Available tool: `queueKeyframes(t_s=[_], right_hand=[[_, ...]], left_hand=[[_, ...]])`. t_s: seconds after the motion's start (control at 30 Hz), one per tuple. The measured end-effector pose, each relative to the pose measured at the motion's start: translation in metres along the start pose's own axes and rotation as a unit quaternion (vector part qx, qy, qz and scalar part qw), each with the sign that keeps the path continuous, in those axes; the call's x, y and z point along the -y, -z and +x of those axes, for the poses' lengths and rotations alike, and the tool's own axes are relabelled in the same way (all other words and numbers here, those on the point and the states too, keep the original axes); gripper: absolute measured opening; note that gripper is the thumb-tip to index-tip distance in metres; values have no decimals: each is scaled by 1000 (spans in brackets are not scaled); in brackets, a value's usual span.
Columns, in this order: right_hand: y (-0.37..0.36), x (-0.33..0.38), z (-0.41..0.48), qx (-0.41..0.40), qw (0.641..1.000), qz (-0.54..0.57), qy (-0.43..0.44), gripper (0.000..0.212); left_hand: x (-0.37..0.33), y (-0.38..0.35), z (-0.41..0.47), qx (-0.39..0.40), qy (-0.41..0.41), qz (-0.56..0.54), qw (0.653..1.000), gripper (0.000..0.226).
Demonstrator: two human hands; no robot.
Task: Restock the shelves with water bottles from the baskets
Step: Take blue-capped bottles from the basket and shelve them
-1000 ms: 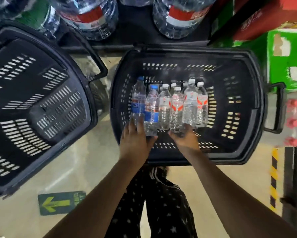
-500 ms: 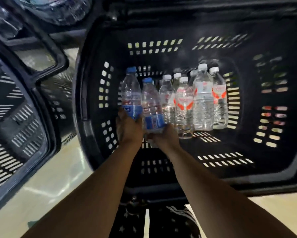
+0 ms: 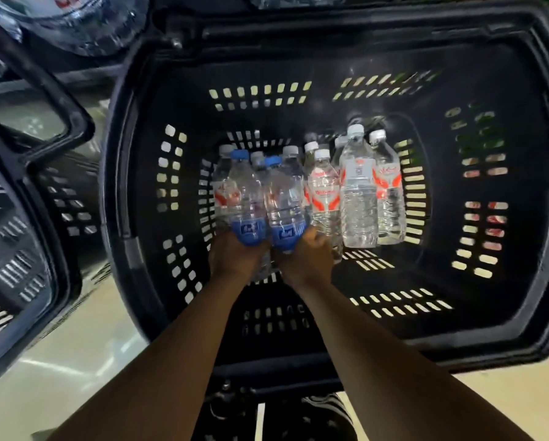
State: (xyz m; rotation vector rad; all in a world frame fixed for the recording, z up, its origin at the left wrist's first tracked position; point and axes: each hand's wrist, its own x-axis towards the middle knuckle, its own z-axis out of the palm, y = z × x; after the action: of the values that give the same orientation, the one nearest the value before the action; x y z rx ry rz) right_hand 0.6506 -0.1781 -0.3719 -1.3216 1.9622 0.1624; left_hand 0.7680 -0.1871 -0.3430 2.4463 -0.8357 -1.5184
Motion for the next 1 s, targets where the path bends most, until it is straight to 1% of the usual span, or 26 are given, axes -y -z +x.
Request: queueKeyframes(t_s=[0.1,0.17,0.2,0.27,0.33,0.37,0.43,0.5,0.57,0.63,0.73,0.77,0.87,0.93,1.0], right_hand=[[7,6,-1,18,994,102,-21,58],[20,7,-4,65,977,187,-82,52],[28,7,-9,83,963,233,-107,49],[44,6,-23,77,950,277,-119,43],[67,8,-41,52,942,307,-123,52],[79,10,-50,42,939,316,-130,56],[106,13,-69,37,926,348,-143,55],[138,18,-90,41,928,347,-128,52],[169,17,-115,39,927,356,-108,47],[201,20,-146,30,926,361,-103,48],[247,24,-199,48,919,373,-116,52],[259,27,-215,39,921,371,-112,54],[302,37,-264,11,942,328,-67,56],[330,44,-295,3,948,317,-31,54],[354,51,-322,13,949,315,3,53]], left_hand=[[-3,7,-5,16,-10,2,1000,27],[-2,14,-11,36,7,-10,999,32],[-2,20,-17,47,16,-17,999,28],[-2,31,-34,64,28,-33,997,20],[-7,47,-58,53,24,-29,998,15],[-11,57,-71,41,18,-26,999,14],[-21,76,-99,20,7,-19,1000,19],[-31,97,-129,11,5,-41,999,33],[-39,115,-164,-4,-3,-75,997,40],[-49,133,-202,-31,-18,-91,995,38],[-68,159,-267,-54,-11,-108,993,31],[-72,167,-288,-61,-10,-108,992,29],[-80,186,-345,-79,-11,-119,990,36],[-84,197,-380,-89,-21,-114,989,41],[-88,209,-410,-98,-37,-95,990,45]])
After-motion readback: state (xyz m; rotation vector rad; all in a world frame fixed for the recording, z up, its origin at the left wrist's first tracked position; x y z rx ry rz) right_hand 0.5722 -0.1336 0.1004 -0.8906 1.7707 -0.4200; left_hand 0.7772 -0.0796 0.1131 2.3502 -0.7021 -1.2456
